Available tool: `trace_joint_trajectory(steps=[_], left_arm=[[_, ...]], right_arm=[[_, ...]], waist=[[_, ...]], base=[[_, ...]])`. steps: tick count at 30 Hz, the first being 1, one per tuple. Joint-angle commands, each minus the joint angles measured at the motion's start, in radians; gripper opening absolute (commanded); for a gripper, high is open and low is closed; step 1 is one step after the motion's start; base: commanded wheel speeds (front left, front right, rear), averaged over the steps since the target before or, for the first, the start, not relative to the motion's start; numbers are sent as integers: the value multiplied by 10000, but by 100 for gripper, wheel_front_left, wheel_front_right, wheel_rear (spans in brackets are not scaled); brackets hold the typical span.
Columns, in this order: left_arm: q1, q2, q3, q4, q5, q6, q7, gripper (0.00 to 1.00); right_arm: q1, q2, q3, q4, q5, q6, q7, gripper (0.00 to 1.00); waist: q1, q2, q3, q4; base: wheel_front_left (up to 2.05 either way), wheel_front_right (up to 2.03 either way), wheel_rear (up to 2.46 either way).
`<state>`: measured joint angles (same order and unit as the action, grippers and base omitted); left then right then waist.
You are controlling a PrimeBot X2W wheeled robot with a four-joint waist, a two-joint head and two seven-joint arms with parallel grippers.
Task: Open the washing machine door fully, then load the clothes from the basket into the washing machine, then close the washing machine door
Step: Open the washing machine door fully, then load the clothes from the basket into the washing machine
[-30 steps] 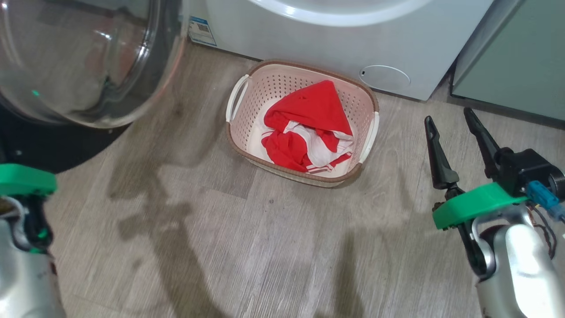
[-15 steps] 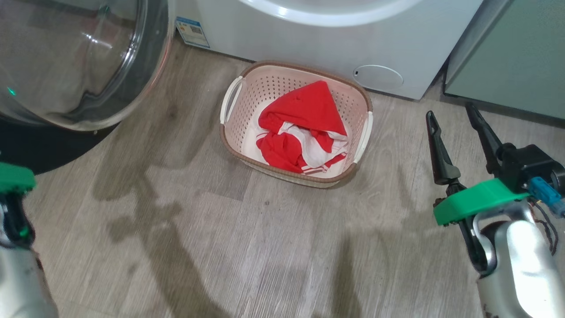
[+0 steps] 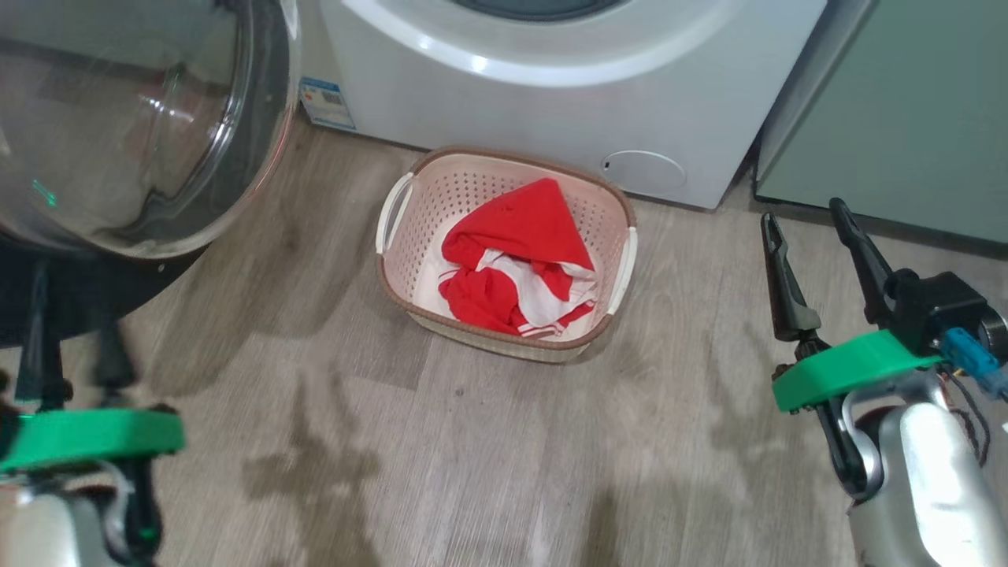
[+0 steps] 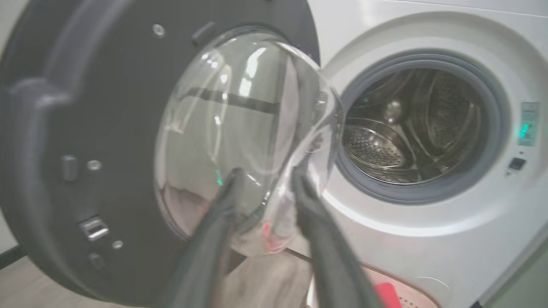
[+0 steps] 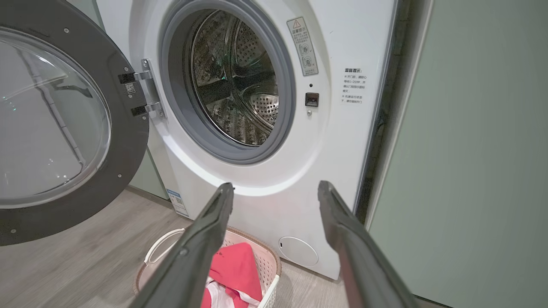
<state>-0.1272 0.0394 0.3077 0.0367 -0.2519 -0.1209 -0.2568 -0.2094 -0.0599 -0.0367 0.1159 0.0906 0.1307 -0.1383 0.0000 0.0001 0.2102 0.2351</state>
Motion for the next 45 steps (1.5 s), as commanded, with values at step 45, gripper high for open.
trace_joint_trajectory(steps=[45], left_arm=[[650,396,-2716,-427,640,639,1190,100]], right_arm=[[829,97,339,137,798,0,-650,100]], waist=[[0,-1,-1131,-3050]], base=[[0,0,0]])
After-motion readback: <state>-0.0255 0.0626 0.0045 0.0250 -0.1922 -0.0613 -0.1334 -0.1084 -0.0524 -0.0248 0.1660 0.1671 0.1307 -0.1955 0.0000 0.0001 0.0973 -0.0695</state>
